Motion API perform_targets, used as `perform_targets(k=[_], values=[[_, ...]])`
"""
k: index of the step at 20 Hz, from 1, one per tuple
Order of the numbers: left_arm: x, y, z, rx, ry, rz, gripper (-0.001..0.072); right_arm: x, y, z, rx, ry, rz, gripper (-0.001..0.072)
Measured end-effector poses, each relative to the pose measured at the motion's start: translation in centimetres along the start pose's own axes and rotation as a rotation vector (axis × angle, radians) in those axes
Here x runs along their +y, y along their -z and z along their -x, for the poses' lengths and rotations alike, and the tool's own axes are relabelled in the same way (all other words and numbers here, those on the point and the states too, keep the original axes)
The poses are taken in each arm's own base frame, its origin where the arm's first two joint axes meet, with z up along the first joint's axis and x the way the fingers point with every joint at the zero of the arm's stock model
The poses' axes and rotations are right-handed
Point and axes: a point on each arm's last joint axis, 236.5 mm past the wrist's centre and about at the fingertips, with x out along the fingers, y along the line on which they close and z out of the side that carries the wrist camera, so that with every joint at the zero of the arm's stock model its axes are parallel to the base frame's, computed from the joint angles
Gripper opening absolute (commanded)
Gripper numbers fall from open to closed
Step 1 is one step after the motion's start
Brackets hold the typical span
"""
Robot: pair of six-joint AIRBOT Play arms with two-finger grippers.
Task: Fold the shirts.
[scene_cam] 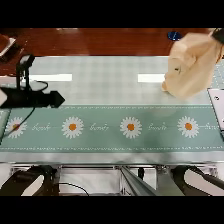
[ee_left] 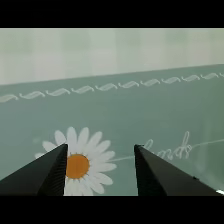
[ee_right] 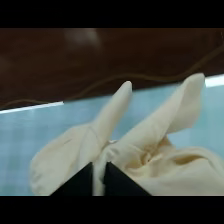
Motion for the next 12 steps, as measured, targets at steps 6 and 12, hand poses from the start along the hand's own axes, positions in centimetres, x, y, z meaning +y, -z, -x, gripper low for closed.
perform_targets(k=[6, 12], values=[[-1.7, 5.0, 0.1, -0.076, 0.105, 0.055, 0.0508, 17.1, -9.0, 12.4, -0.325, -0.210, 0.282, 0.0026], [-2.2, 5.6, 0.1, -0.103, 0.137, 0.076, 0.0508, 27.6, -4.0, 15.4, -0.212, -0.473, 0.387, 0.0026]])
